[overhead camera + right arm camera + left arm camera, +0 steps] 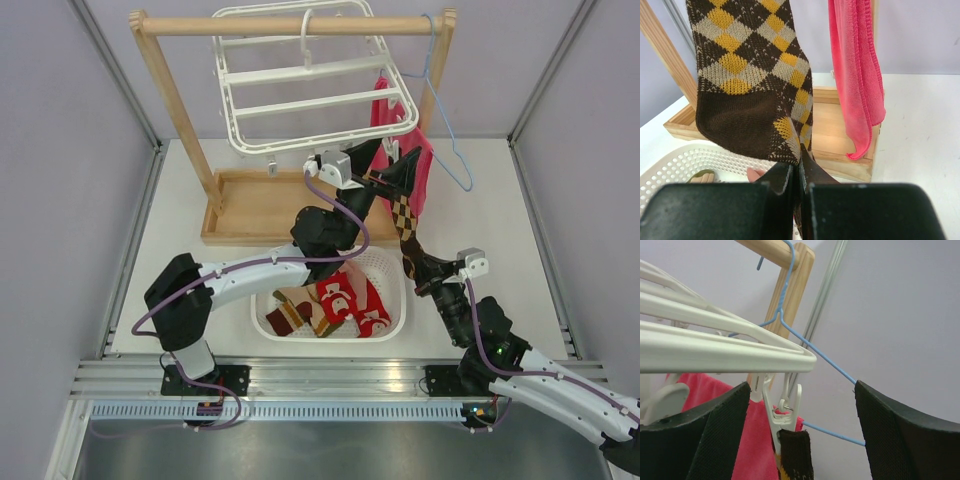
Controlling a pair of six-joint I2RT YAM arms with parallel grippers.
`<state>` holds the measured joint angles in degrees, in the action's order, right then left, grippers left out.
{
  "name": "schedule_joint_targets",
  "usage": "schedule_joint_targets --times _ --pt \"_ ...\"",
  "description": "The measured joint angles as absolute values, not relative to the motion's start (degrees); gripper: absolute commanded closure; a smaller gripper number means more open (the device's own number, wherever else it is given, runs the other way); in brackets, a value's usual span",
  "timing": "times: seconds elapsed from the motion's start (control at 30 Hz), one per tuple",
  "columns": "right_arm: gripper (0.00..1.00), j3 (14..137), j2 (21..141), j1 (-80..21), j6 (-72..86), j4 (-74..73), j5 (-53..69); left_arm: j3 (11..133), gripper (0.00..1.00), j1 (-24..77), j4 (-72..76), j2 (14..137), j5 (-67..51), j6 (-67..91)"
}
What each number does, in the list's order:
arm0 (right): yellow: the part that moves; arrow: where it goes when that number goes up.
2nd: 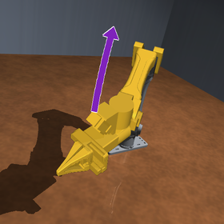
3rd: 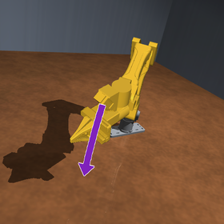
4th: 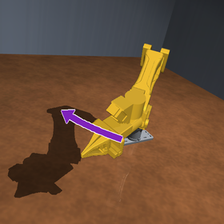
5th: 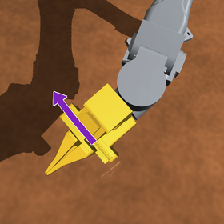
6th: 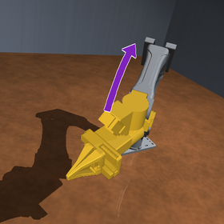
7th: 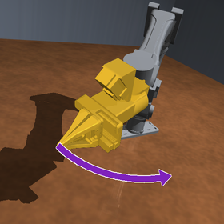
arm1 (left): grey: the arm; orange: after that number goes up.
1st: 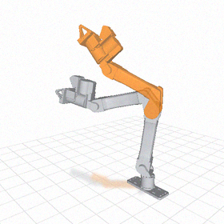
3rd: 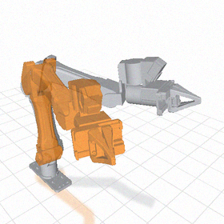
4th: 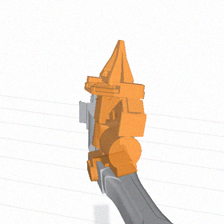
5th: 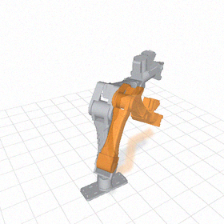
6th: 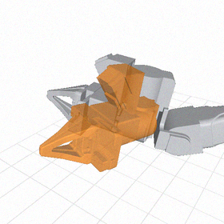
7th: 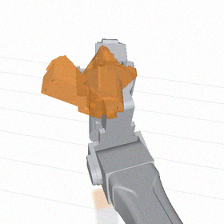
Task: Remove the socks clipped to the hanger
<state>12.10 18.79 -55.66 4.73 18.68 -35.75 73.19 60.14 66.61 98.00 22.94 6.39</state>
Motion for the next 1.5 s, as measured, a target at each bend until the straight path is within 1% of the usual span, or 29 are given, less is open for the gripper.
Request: schedule_joint_targets --times 0.03,0.1,0.17,0.3,0.43,0.6,0.67,0.7,0.73,0.87,0.93,1.0,1.03,1.07,1.1,1.17,1.2,1.5 --pt "0.99 12.1 18.8 -55.7 4.7 18.7 -35.7 73.4 0.20 60.2 66.6 98.0 23.2 6.1" --pt "0.99 12.1 18.8 -55.7 4.7 18.6 -35.7 73.7 0.24 60.2 66.6 98.0 23.7 5.7" --pt "0.99 12.1 18.8 -55.7 4.7 18.6 -35.7 74.0 0.30 60.2 66.5 98.0 24.0 5.4" --pt "0.99 12.1 18.8 -55.7 4.7 18.5 -35.7 74.2 0.35 60.2 66.2 98.0 24.1 5.1" --pt "0.99 12.1 18.8 -55.7 4.7 18.5 -35.7 74.3 0.45 60.2 65.7 98.0 24.2 4.9" --pt "0.99 12.1 18.8 -55.7 4.7 18.5 -35.7 74.5 0.48 60.2 63.9 98.0 24.4 4.8" --pt "0.99 12.1 18.8 -55.7 4.8 18.5 -35.7 74.7 0.51 60.2 62.7 98.0 24.5 4.8" --pt "0.99 12.1 18.8 -55.7 4.7 18.5 -35.7 74.7 0.53 60.2 62.2 98.0 24.6 4.8" --pt "0.99 12.1 18.8 -55.7 4.7 18.4 -35.7 74.7 0.59 60.2 61.6 98.0 24.6 4.8" --pt "0.99 12.1 18.8 -55.7 4.7 18.4 -35.7 74.8 0.68 60.2 60.2 98.0 25.1 4.4" --pt "0.99 12.1 18.8 -55.7 4.8 18.4 -35.7 74.8 0.69 60.2 59.8 98.0 25.2 4.3" --pt "0.99 12.1 18.8 -55.7 4.8 18.4 -35.7 75.0 0.67 60.2 59.5 98.0 25.3 4.1" --pt "0.99 12.1 18.8 -55.7 4.8 18.4 -35.7 75.1 0.69 60.2 59.3 98.0 25.3 4.1" --pt "0.99 12.1 18.9 -55.7 4.8 18.4 -35.7 75.3 0.74 60.2 59.0 98.0 25.3 4.0" --pt "0.99 12.1 18.9 -55.7 4.8 18.4 -35.7 75.5 0.86 60.2 58.9 98.0 25.3 3.9" --pt "0.99 12.1 19.0 -55.7 4.8 18.4 -35.7 75.8 0.95 60.2 58.8 98.0 25.2 3.6" --pt "0.99 12.1 19.1 -55.7 4.8 18.4 -35.7 75.9 0.97 60.2 58.8 98.0 25.2 3.5" --pt "0.99 12.1 19.2 -55.7 4.8 18.4 -35.7 76.1 0.98 60.2 58.8 97.9 25.9 2.0"
